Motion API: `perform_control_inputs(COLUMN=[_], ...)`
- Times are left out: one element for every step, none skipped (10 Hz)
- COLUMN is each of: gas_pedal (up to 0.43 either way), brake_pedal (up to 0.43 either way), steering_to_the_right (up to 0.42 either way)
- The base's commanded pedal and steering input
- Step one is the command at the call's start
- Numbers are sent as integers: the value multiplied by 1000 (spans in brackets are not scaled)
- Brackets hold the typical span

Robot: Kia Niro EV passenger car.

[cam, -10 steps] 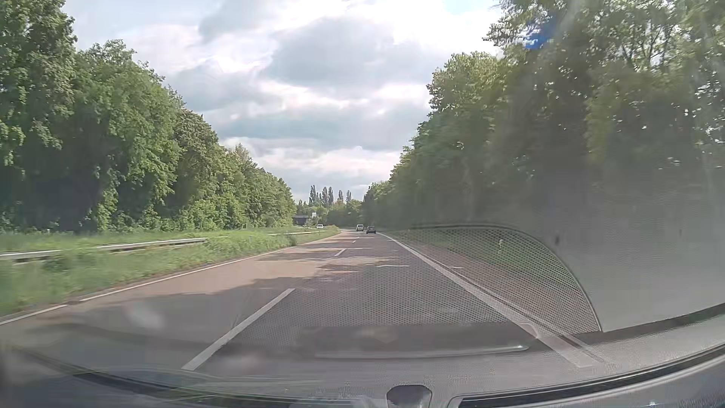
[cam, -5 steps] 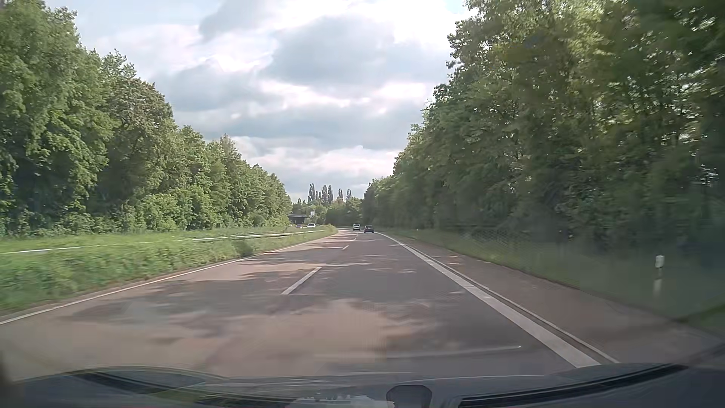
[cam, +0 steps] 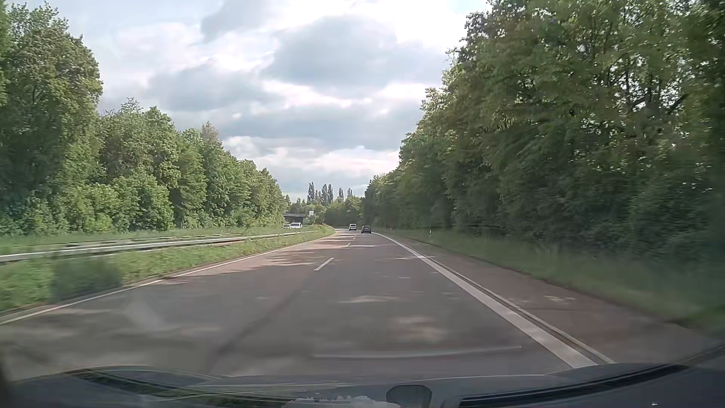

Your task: Follow the waypoints while adhering to traffic rules and regulations

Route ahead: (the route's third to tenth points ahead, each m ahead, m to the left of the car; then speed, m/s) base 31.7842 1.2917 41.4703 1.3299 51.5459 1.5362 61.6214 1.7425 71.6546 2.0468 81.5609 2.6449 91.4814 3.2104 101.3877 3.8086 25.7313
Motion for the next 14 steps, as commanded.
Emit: perform_control_inputs(gas_pedal=[138,138,138,130,87,0,0,0,0,0,0,0,0,0], brake_pedal=[0,0,0,0,0,0,0,0,0,0,0,0,0,0], steering_to_the_right=[0,0,0,0,0,0,0,-3,-3,-3,-3,-3,-3,-3])
